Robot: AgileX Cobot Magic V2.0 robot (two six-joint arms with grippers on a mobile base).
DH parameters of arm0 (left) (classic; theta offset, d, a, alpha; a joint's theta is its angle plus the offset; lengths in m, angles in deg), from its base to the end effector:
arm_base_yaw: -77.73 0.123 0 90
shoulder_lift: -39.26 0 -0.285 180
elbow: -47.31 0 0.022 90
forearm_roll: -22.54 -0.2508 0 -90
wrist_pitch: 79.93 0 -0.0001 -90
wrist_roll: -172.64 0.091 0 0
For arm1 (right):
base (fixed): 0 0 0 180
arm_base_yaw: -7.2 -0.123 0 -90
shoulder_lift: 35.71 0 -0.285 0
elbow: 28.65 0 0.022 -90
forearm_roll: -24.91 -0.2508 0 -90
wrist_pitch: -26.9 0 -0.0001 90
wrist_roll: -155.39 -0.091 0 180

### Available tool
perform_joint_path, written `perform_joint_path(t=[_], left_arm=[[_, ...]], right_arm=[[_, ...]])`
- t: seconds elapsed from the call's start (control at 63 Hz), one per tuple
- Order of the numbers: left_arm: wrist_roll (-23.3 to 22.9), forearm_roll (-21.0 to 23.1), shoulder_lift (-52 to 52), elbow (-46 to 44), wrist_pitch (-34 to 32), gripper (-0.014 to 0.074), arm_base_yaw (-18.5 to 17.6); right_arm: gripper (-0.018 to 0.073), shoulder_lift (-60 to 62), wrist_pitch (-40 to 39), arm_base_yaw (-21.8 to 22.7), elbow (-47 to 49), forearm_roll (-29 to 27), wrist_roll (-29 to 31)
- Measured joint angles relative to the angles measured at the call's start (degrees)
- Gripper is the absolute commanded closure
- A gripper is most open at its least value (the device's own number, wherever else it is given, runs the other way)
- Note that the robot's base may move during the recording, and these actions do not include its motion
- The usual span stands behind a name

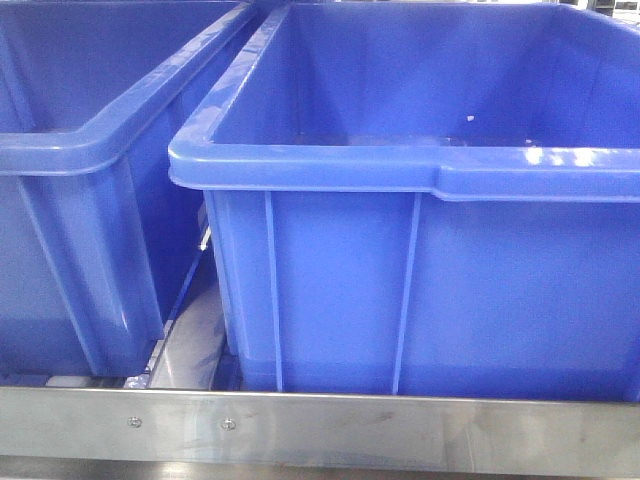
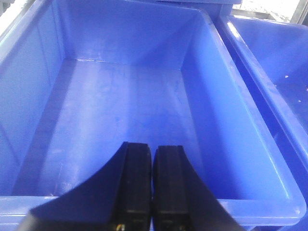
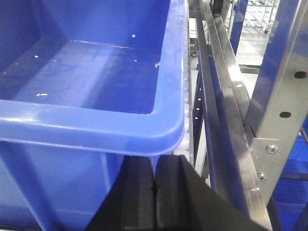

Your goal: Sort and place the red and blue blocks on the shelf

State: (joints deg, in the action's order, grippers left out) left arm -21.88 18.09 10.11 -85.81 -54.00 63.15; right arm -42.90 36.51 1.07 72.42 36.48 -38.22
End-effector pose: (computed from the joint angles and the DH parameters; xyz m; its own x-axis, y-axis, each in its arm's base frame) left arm 0.0764 -0.0167 0.3249 -0.2361 -0.1271 -0.9634 0.1794 0.9687 -0.1717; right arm 0.0565 0.0030 0.1887 -0.0987 0.0280 -0.9947 -0.0699 0.9969 0.0349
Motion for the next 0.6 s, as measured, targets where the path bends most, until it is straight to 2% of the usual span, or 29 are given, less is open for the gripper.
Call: perform_joint_path(t=[0.604], left_arm=[[0.0,0.0,0.0,0.0,0.0,0.0461,0.0]], right_arm=[[0.049,0.0,0.0,0.0,0.0,0.12,0.0]])
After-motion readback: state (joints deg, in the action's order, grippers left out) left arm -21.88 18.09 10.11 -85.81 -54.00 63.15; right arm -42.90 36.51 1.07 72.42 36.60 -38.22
